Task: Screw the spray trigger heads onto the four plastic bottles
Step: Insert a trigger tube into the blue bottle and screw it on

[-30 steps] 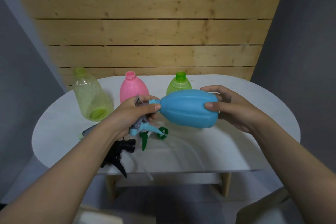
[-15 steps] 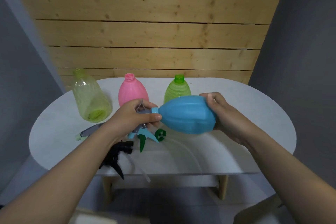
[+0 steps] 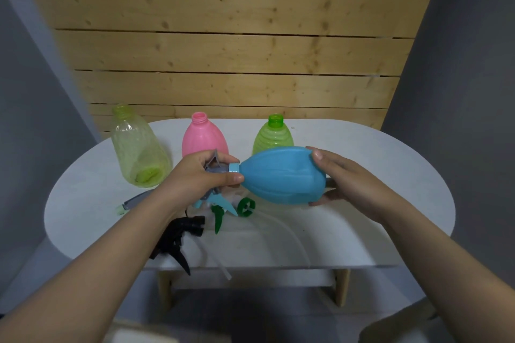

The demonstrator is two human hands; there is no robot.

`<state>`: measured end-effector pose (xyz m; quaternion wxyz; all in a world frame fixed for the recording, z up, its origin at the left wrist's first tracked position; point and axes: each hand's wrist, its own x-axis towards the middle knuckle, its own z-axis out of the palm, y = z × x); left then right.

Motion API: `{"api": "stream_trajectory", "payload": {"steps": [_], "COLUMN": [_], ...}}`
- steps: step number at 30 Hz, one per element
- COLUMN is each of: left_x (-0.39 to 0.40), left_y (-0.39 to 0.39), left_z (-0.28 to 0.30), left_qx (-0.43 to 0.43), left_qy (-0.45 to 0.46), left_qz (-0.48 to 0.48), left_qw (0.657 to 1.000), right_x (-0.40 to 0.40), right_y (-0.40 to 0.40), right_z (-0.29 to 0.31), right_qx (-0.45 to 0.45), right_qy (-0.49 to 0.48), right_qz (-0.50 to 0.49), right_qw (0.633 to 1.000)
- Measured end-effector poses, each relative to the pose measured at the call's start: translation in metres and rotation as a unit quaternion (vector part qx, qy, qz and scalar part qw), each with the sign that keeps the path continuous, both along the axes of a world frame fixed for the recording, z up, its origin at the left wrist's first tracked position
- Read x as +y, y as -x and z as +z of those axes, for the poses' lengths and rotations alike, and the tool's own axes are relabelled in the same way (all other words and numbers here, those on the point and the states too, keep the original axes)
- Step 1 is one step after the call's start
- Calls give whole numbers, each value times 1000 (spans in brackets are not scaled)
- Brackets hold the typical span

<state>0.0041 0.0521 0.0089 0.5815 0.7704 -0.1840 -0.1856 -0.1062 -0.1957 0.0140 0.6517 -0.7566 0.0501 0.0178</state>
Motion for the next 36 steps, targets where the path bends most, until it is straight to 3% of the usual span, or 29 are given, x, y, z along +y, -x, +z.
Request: {"api": "stream_trajectory", "payload": {"steps": [3, 11, 16, 22, 27, 30, 36], "left_x": [2, 3, 2, 2, 2, 2, 1], "left_y": [-2, 2, 2, 5, 3, 3, 6], "left_z": [1, 4, 5, 7, 6, 6, 8], "left_qx": [24, 6, 18, 8, 14, 19, 5], "left_qy": [15, 3, 8, 11, 2, 15, 22], "left_qz": [10, -6, 3, -9, 8, 7, -19], "left_qw": [1000, 1000, 1000, 1000, 1000, 1000, 1000], "right_x": [-6, 1, -5, -4, -1, -5, -2], "right_y": [0, 2, 3, 3, 1, 2, 4], "right_z": [2, 3, 3, 4, -2, 2, 4], "right_qx": [10, -23, 1, 12, 6, 13, 10], "right_qy": [-66, 48, 2, 103, 28, 62, 104], "right_qz": [58, -36, 45, -11, 11, 36, -50], "right_qw": [996, 998, 999, 995, 1000, 997, 993]}}
